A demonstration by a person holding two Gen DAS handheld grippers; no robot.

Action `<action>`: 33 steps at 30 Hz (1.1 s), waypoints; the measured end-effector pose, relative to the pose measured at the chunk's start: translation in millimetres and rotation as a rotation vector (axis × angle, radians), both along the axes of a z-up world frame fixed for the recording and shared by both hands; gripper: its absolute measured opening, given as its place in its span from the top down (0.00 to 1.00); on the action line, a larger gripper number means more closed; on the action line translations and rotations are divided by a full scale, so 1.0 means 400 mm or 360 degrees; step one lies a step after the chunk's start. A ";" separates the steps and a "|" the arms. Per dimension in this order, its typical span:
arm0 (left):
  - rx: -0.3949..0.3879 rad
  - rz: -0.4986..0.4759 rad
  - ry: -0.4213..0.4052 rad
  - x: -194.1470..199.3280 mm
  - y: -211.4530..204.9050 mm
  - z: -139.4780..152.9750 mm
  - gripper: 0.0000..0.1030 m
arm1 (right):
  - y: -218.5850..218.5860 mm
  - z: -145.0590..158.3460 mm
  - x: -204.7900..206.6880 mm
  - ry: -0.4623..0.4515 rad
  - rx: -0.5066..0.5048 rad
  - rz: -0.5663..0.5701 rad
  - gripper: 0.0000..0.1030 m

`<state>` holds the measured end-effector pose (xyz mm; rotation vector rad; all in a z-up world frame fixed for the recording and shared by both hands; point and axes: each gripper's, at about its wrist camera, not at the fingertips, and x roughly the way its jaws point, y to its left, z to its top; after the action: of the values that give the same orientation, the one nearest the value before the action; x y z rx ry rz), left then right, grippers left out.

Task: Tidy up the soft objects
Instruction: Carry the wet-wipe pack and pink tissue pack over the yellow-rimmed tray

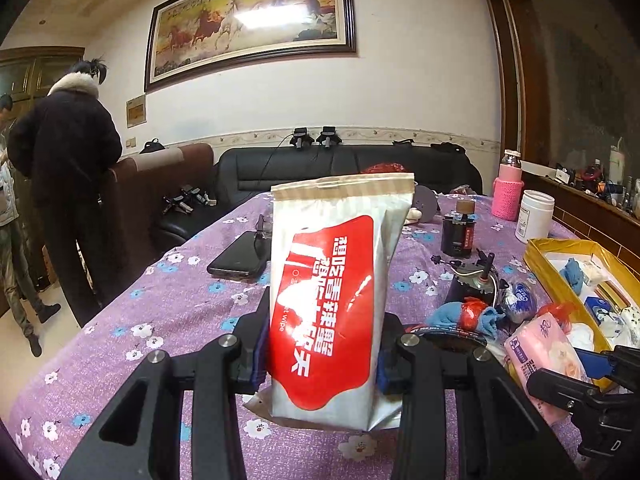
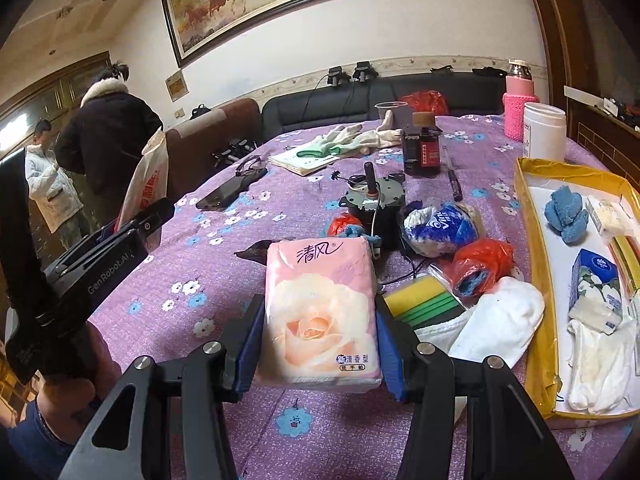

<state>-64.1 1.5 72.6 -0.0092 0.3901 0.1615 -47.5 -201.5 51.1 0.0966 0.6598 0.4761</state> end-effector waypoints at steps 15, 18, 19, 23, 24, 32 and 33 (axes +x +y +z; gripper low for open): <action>-0.0009 0.0010 0.0109 0.026 -0.001 -0.014 0.63 | -0.041 0.010 0.012 0.0044 0.0105 -0.0034 0.46; -0.0058 -0.0019 0.0165 0.029 -0.001 -0.007 0.63 | -0.086 0.037 0.014 0.0027 0.0189 -0.0066 0.46; -0.0079 -0.0033 0.0175 0.027 -0.003 -0.003 0.63 | -0.109 0.047 0.015 0.0019 0.0211 -0.0089 0.46; -0.0097 -0.0117 0.0158 0.011 -0.037 0.037 0.63 | -0.205 0.074 0.016 -0.0025 0.0256 -0.0226 0.46; -0.0097 -0.0149 0.0151 0.007 -0.052 0.049 0.63 | -0.242 0.077 0.017 -0.0029 0.0276 -0.0272 0.46; -0.0135 -0.0583 0.0292 0.040 -0.279 0.076 0.63 | -0.470 0.089 0.027 -0.0052 0.0359 -0.0583 0.46; -0.0151 -0.0667 0.0345 0.053 -0.329 0.072 0.63 | -0.493 0.092 0.027 -0.0052 0.0364 -0.0618 0.46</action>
<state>-42.8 -130.1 101.5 -0.0034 0.6067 -0.2721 -36.6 -398.9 87.9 0.4246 0.5362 0.1758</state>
